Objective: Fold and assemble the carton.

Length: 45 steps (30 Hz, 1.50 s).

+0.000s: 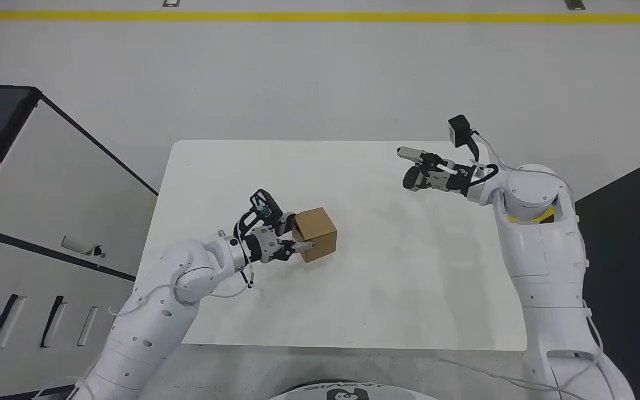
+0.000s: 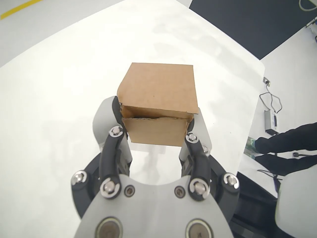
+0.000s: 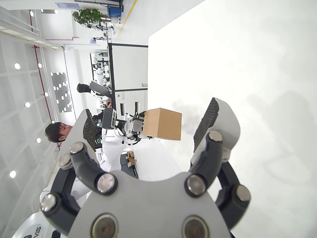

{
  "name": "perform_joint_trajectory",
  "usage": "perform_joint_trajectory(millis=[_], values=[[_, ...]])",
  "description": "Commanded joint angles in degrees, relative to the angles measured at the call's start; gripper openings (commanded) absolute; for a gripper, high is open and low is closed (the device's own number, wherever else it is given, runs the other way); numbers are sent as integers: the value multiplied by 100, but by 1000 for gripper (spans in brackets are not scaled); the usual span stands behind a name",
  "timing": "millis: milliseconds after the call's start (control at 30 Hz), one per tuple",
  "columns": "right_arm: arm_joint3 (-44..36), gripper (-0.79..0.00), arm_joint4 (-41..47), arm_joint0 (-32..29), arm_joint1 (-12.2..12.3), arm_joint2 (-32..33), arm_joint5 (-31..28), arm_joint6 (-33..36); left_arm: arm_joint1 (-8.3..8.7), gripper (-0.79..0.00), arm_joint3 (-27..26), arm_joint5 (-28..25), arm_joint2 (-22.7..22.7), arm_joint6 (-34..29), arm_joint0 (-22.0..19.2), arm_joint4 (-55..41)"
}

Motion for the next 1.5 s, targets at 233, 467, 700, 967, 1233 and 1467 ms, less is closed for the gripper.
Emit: perform_joint_trajectory(millis=[233,467,700,967,1233,1467], values=[[0,0,0,0,0,0,0,0,-41,-785,427,-572,314,951,-225,677],[0,0,0,0,0,0,0,0,-50,-785,470,-576,360,993,-201,594],[0,0,0,0,0,0,0,0,-103,-785,966,-838,613,1819,-505,1228],[0,0,0,0,0,0,0,0,-204,-785,1814,-1485,1064,2861,-1113,1917],[0,0,0,0,0,0,0,0,-276,-785,2379,-1896,1354,3615,-1655,2523],[0,0,0,0,0,0,0,0,-323,-785,2823,-1978,1532,4050,-1976,2904]])
